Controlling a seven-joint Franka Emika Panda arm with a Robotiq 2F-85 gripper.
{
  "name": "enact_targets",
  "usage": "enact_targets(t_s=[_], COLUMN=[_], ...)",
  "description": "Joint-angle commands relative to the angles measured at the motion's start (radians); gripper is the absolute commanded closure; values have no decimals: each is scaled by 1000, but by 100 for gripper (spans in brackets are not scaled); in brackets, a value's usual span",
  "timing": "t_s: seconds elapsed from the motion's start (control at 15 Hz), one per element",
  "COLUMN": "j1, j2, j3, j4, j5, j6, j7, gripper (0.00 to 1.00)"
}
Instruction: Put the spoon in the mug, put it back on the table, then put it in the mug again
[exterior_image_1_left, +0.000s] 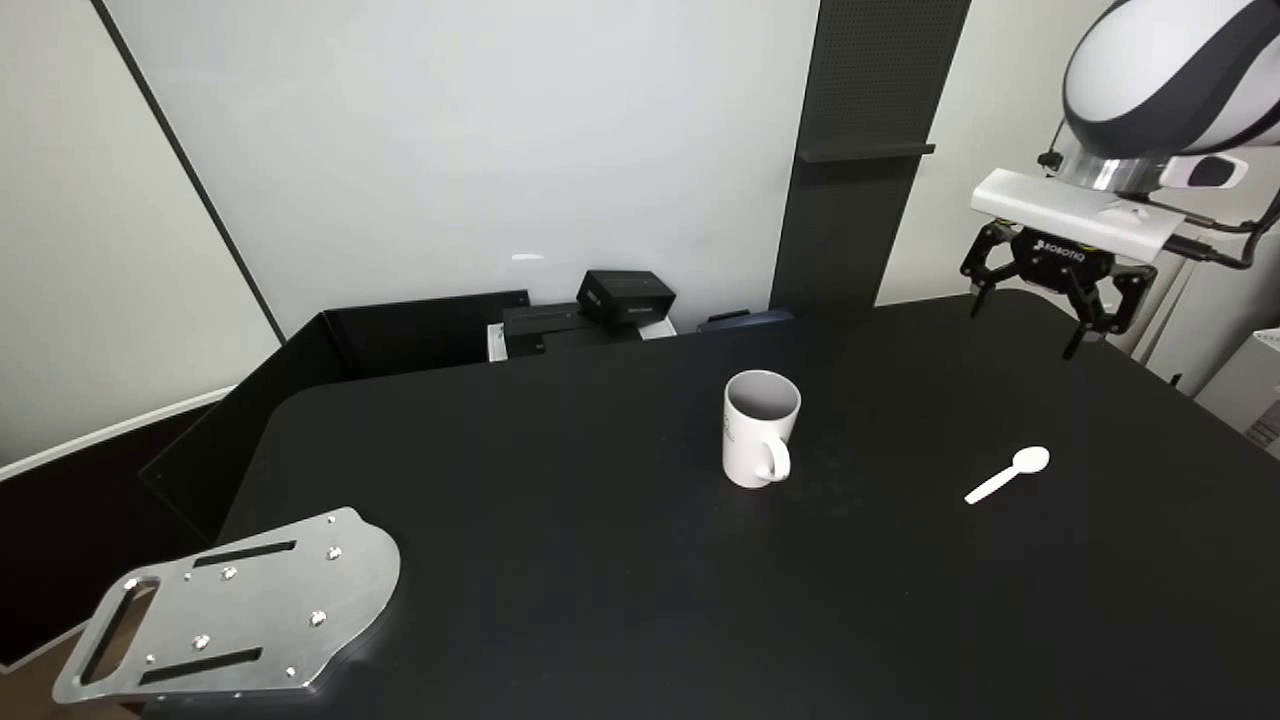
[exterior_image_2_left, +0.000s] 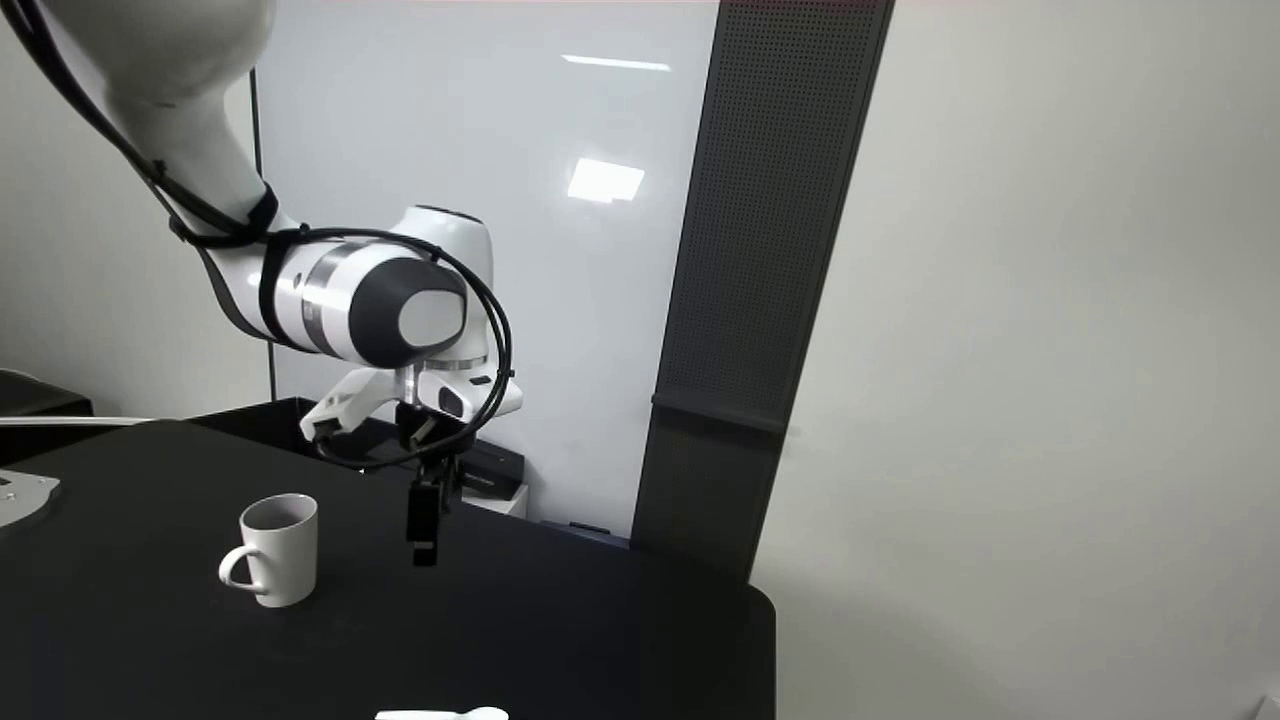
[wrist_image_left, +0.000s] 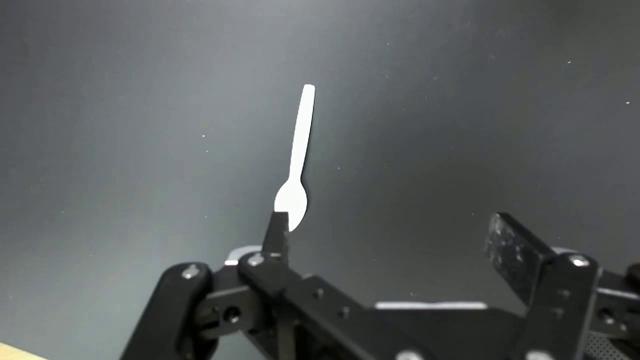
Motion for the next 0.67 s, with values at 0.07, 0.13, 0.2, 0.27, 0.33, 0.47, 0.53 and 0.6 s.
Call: enact_targets(t_s=[0.07, 0.13, 0.2, 0.27, 0.33, 0.47, 0.53, 0.6], j1=[12, 15, 16, 18, 18, 22, 24, 27], j2=[69, 84, 95, 107, 118, 139, 151, 162], j3=[-9, -11, -10, -11, -9, -7, -7, -6], j4=[17, 15, 11, 6, 3, -6, -11, -14], j5=[17, 17, 19, 19, 21, 23, 22, 22], j6=[81, 100, 117, 137, 153, 193, 217, 235], j7=[56, 58, 54, 49, 41, 27, 19, 13], gripper=[0, 0, 0, 0, 0, 0, 0, 0])
